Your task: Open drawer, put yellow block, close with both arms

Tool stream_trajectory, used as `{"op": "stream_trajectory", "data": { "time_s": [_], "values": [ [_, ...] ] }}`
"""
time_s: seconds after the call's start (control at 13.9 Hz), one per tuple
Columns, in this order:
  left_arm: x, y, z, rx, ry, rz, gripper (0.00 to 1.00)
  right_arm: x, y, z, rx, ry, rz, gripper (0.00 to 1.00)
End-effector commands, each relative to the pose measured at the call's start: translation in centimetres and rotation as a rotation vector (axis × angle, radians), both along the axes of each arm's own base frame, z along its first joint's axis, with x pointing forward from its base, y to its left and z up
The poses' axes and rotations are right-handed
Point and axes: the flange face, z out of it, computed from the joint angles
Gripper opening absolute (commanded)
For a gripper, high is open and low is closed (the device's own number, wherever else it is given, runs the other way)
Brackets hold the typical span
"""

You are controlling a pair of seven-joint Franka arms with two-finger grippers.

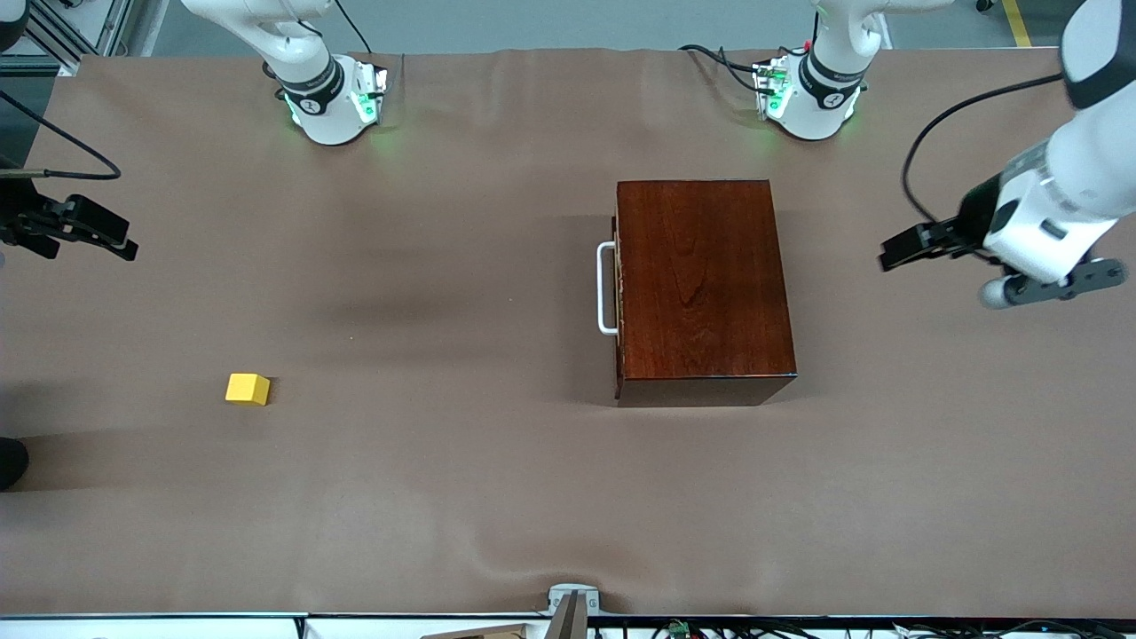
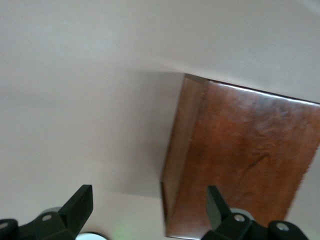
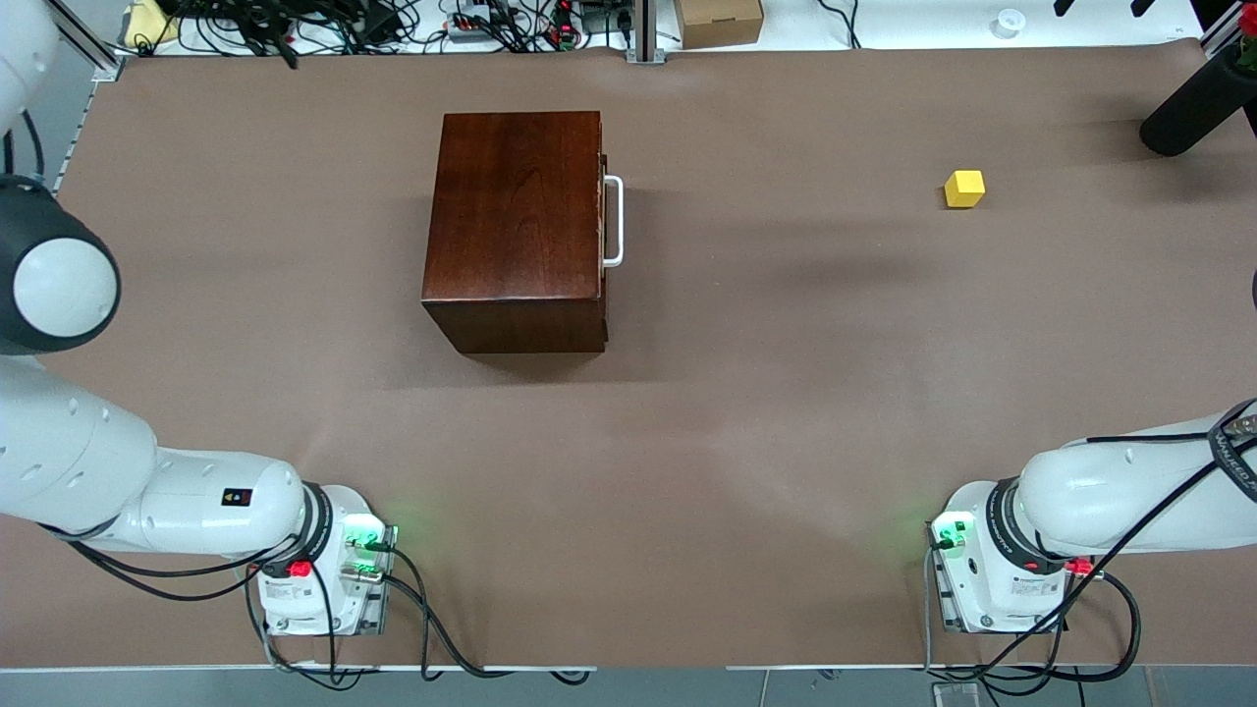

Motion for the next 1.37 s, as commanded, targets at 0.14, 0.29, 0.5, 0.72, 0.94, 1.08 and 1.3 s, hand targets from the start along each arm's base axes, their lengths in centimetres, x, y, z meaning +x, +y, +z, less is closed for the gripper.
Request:
{"op": "stream_trajectory", "data": {
  "time_s": [0.14,0.29,0.5,0.72,0.94,1.08,1.3],
  "values": [
    [0.2,-5.5,-2.3,-0.043,0.088,0.079,1.00,-0.3,0.0,0.3,-0.011,-0.006,-0.009,1.00],
    [0.0,-9.5,-4.2,-0.025,0.113,0.040,1.00,-0.3,0.0,0.3,-0.011,-0.006,-0.009,1.00],
    [0.7,-15.2,-5.1,-0.007,0.119,0.063,1.00,-0.3,0.0,0.4,-0.012,-0.007,-0.009,1.00],
    [0.3,-19.4,-6.3,0.010,0.120,0.041,1.00,-0.3,0.0,0.3,-0.012,-0.006,-0.009,1.00],
    [-0.8,-23.7,-8.1,0.075,0.080,0.045,1.00,-0.3,0.0,0.4,-0.012,-0.009,-0.009,1.00],
    [-1.6,-26.4,-9.4,0.106,0.057,0.056,1.00,-0.3,0.0,0.4,-0.011,-0.007,-0.009,1.00],
    [-2.2,-29.4,-10.8,0.107,0.042,0.058,1.00,-0.3,0.0,0.4,-0.012,-0.007,-0.009,1.00]
  ]
}}
